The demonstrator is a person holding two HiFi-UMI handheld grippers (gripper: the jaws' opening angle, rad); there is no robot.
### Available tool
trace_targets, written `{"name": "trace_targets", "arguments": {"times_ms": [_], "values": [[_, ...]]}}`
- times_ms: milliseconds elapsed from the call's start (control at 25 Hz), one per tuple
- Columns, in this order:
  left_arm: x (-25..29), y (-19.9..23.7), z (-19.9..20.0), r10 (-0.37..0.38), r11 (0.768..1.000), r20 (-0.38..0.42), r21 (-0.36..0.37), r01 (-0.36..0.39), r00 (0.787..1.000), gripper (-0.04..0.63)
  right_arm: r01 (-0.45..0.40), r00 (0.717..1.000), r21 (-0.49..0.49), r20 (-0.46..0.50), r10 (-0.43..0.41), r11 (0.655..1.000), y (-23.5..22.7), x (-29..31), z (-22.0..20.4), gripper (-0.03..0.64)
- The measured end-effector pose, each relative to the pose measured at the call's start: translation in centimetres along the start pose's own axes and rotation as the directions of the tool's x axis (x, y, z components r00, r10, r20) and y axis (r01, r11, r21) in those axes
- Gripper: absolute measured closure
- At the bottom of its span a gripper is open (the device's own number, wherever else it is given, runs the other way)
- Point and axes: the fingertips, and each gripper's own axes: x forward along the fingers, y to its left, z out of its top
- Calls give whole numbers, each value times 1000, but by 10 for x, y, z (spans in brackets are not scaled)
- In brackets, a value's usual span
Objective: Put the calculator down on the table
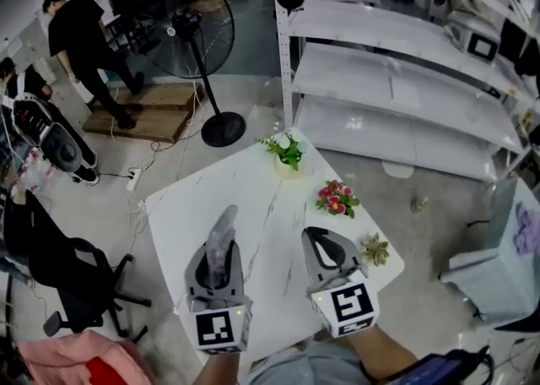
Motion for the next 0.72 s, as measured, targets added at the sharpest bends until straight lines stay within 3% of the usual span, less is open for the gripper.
{"name": "trace_targets", "arguments": {"times_ms": [720], "values": [[51, -26, -78, -14, 1000, -181, 6, 16, 983, 462, -16, 996, 41, -89, 20, 999, -50, 26, -39, 598]]}}
